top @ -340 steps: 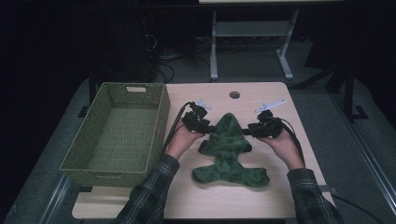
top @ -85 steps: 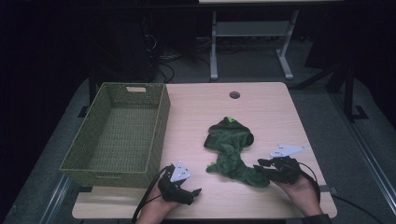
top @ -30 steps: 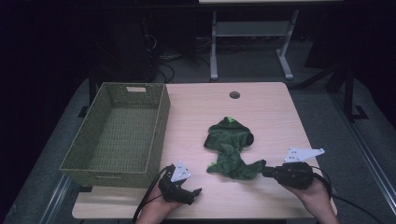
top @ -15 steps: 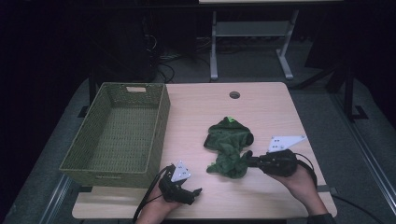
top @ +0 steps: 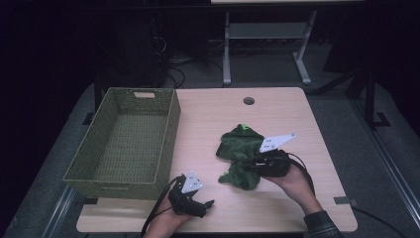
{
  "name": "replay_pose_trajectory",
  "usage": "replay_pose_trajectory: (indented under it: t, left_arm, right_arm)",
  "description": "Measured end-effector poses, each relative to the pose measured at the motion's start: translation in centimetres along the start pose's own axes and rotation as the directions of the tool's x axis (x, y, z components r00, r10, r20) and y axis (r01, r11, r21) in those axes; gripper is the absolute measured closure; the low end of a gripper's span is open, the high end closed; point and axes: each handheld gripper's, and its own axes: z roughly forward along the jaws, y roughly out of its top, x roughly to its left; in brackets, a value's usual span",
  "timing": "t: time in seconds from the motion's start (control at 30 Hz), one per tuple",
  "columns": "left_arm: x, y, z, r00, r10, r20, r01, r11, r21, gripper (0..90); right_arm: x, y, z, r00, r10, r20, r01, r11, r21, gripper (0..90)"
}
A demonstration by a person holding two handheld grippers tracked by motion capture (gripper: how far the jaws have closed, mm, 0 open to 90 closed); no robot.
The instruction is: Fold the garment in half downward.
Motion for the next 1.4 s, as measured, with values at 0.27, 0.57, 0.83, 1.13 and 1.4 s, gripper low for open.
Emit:
replay_pose_trajectory:
  t: [0.27,0.57,0.83,1.13,1.4]
  left_arm:
    - [0.0,0.0,0.0,1.0000,0.007,-0.003,-0.007,1.0000,0.005,12.6]
    - [0.0,0.0,0.0,1.0000,-0.001,-0.001,0.001,1.0000,0.005,12.6]
    - [0.0,0.0,0.0,1.0000,-0.001,-0.002,0.001,1.0000,0.004,12.6]
    - [0.0,0.2,0.1,1.0000,-0.003,0.001,0.003,1.0000,0.009,12.6]
    - [0.0,1.0,0.3,1.0000,-0.002,0.004,0.002,0.9985,0.054,13.0]
  right_arm:
    - [-1.0,-0.3,1.3,0.9946,0.045,0.094,-0.049,0.998,0.049,85.4]
    - [-1.4,-2.0,4.4,0.9949,0.072,0.071,-0.083,0.981,0.174,87.9]
    - [-1.3,-2.5,5.1,0.9929,0.078,0.090,-0.095,0.973,0.211,90.0]
    - [-1.1,-2.2,4.0,0.9911,0.081,0.106,-0.098,0.982,0.162,82.9]
    - [-1.2,-1.5,1.8,0.9866,0.097,0.131,-0.110,0.990,0.093,67.3]
